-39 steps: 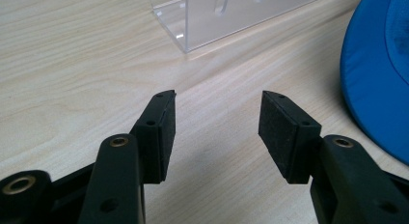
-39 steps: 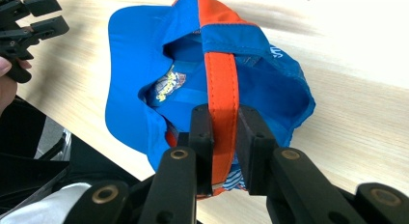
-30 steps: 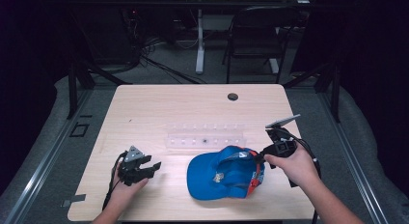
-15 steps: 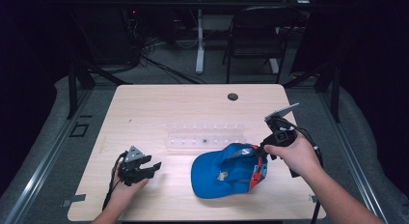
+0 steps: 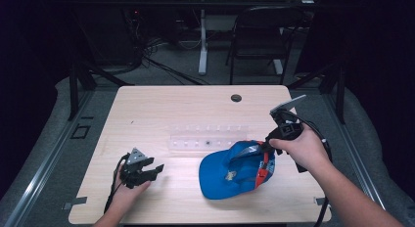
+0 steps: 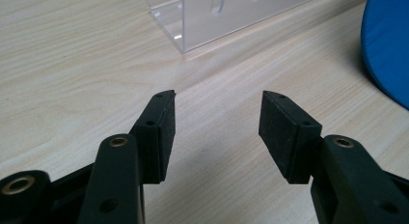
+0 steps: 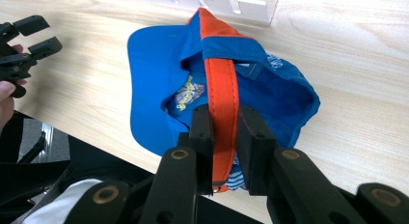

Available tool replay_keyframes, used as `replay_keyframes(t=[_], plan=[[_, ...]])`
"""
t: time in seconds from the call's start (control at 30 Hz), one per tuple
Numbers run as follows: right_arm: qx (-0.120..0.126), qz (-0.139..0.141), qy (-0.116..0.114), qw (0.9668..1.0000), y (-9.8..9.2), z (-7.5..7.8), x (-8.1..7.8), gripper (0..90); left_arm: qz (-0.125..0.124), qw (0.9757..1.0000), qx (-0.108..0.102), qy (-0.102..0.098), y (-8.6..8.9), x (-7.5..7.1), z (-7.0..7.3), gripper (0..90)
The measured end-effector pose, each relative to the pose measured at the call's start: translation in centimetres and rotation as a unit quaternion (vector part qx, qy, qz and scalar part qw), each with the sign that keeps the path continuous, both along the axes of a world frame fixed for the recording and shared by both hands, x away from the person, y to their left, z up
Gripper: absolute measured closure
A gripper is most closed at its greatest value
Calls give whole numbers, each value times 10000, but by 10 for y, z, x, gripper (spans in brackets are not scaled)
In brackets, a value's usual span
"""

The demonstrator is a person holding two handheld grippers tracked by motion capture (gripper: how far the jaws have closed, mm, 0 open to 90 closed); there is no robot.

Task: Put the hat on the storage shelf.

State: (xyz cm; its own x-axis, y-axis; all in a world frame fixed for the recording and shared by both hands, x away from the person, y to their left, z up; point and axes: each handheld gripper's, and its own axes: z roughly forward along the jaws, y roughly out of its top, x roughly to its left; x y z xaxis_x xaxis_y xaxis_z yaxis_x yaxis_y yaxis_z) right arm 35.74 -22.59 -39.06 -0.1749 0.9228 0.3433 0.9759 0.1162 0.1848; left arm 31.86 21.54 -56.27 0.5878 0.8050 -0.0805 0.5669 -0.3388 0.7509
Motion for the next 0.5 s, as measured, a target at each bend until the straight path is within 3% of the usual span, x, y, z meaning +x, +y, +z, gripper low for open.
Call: replay_keyframes(t=[0.13,0.2,0.23,0.33,0.37,0.4,0.5], plan=[[83,89,107,9999,-1,4,2,782,6,10000,-2,2,0,0,0,480],[184,-4,74,9998,1,5,3,783,5,10000,0,4,0,0,0,480],[371,1,171,9992,-1,7,5,783,4,10000,-4,3,0,0,0,480],[535,-33,223,9983,-2,8,7,783,7,10000,-7,1,0,0,0,480],[744,-99,271,9968,-4,8,8,783,6,10000,-8,2,0,0,0,480],[744,-99,271,9968,-4,8,8,783,5,10000,-8,2,0,0,0,480],[1053,-188,365,9936,-7,7,11,783,-2,10000,0,-6,1,0,1,480]])
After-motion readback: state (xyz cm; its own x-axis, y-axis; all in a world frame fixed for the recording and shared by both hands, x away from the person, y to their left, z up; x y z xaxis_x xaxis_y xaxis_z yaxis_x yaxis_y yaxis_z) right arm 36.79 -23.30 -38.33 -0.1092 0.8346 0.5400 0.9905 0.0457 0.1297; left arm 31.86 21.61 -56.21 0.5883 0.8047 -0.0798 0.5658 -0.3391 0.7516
